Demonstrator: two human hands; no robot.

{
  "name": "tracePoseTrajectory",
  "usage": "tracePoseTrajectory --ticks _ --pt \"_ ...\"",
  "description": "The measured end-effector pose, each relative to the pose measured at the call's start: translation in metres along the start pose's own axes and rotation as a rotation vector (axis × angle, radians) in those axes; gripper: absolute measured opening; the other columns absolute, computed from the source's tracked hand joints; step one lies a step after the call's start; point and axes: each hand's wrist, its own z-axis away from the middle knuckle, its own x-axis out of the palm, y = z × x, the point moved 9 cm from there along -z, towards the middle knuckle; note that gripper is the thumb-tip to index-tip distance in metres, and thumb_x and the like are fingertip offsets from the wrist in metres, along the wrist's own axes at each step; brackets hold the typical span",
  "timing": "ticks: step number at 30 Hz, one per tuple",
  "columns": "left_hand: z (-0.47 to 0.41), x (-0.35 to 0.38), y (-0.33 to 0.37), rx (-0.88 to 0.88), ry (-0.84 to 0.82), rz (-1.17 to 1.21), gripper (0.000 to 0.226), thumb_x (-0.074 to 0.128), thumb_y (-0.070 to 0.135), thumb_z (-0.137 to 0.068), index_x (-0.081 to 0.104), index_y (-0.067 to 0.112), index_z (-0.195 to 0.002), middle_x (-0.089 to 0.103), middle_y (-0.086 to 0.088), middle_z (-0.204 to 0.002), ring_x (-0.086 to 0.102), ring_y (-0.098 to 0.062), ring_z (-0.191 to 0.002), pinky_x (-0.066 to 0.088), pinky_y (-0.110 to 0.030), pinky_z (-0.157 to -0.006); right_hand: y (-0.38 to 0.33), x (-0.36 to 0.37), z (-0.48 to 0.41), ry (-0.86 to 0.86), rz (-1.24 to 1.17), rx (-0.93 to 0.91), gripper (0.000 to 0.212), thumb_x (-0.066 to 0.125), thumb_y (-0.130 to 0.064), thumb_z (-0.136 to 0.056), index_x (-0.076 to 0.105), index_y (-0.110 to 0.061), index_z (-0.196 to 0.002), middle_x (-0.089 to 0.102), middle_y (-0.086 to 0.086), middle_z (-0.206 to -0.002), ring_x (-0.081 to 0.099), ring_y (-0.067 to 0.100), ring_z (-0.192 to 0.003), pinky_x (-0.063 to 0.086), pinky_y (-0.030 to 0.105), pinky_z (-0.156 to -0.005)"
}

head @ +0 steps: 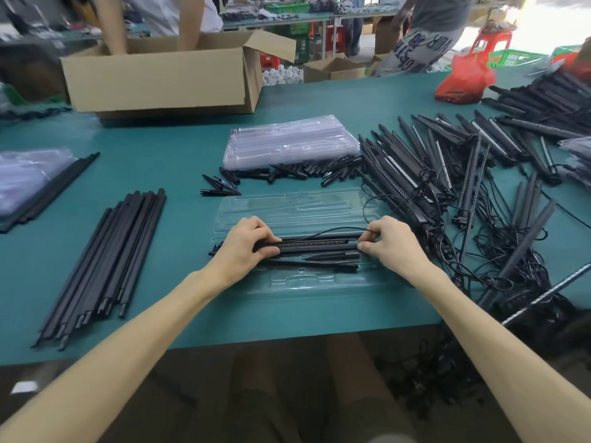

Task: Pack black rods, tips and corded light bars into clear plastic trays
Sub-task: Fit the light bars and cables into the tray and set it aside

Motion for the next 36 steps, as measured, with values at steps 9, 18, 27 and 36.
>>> tracePoseTrajectory --ticks 9,18,27,36 --pt "0.008 0.008 -0.011 -0.007 -0.053 -0.11 0.035 0.061 0.051 -0.092 0.065 0.025 -0.115 0.049 0.014 -0.107 0.041 -0.01 -0.104 0.03 -0.032 -0.095 -0.004 0.001 0.004 0.015 0.038 -0.053 0.008 0.074 -0.025 -0.089 0.068 -0.022 -0.086 0.055 -0.006 -0.092 0.057 0.017 -0.09 0.047 0.034 -0.081" --pt "0.019 -0.015 -0.048 -0.106 -0.019 -0.145 0.051 0.048 0.066 -0.085 0.065 0.033 -0.12 0.049 0.016 -0.11 0.04 -0.009 -0.109 0.027 -0.033 -0.096 -0.007 -0.018 0.015 0.128 0.007 -0.2 0.016 0.063 -0.003 -0.092 0.071 -0.01 -0.104 0.06 -0.002 -0.101 0.055 0.016 -0.101 0.047 0.031 -0.094" --pt "0.025 -0.019 -0.048 -0.095 0.005 -0.213 0.061 0.041 0.072 -0.086 0.064 0.031 -0.124 0.046 0.017 -0.111 0.034 -0.003 -0.109 0.021 -0.03 -0.098 0.001 -0.01 0.015 0.027 0.087 -0.189 0.015 0.067 -0.025 -0.095 0.07 -0.013 -0.104 0.063 -0.002 -0.101 0.048 0.021 -0.107 0.04 0.033 -0.089" --pt "-0.007 -0.014 0.002 0.017 0.01 -0.152 0.045 0.04 0.054 -0.098 0.072 0.029 -0.119 0.058 0.007 -0.119 0.048 -0.017 -0.116 0.026 -0.036 -0.102 -0.001 -0.023 0.021 0.034 -0.046 -0.209 0.011 0.074 -0.028 -0.089 0.073 -0.017 -0.087 0.066 -0.008 -0.084 0.057 0.015 -0.088 0.047 0.035 -0.081"
